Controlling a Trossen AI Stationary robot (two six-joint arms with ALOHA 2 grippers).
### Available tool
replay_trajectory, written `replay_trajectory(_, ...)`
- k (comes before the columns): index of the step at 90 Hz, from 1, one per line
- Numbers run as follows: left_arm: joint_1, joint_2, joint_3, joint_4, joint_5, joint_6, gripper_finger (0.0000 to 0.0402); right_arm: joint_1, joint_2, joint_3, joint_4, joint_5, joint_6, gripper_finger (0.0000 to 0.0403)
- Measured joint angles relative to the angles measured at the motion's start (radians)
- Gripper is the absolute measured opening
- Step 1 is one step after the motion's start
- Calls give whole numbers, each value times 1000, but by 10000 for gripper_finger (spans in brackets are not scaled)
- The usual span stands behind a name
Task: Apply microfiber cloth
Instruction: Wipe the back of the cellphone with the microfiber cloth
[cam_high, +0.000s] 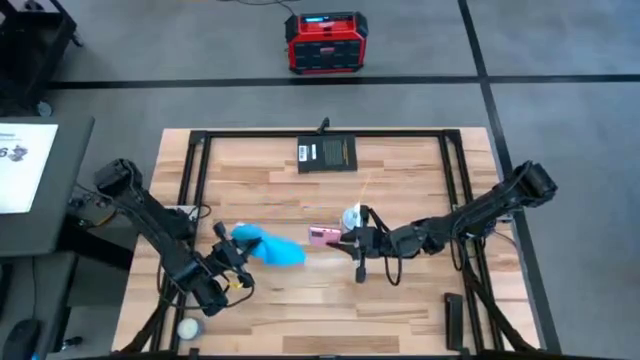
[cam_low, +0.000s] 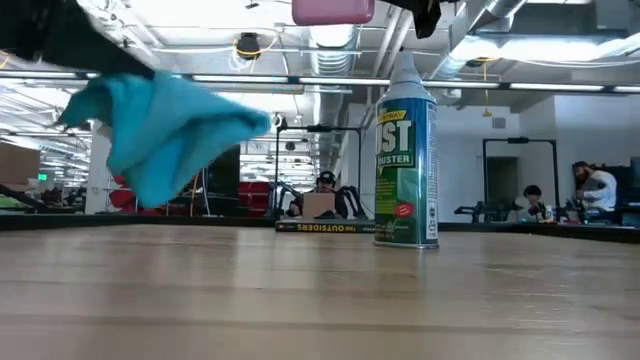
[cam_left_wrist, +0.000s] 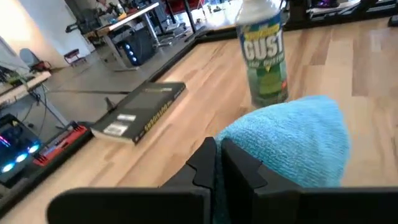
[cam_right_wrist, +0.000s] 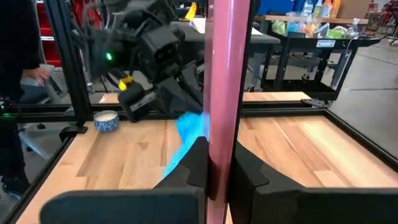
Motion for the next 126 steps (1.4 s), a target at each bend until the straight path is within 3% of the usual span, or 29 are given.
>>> replay_trajectory(16, -25, 0, -124, 181, -8, -58, 0, 0, 0, 0, -6, 0, 2, 10)
replay_trajectory(31, -24, 0, -208, 423, -2, 45, 0, 0, 0, 0, -7, 0, 2, 10)
replay_trajectory(55, -4, 2, -297, 518, 52, 43, 0, 0, 0, 0, -12, 0, 1, 11)
replay_trajectory(76, -3, 9, -459, 766, 57, 0, 0, 0, 0, 0, -31, -1, 0, 10)
replay_trajectory(89, 13, 67, -550, 932, 60, -137, 0, 0, 0, 0, -32, 0, 0, 10)
replay_trajectory(104, 32, 214, -556, 1057, 71, -234, 7, 0, 0, 0, -37, 13, -2, 10)
replay_trajectory(114, 44, 299, -523, 1197, 66, -153, 33, 0, 0, 0, -37, 14, -6, 10)
replay_trajectory(126, 54, 318, -493, 1336, 63, 47, 75, -3, 0, 0, -36, 15, -9, 10)
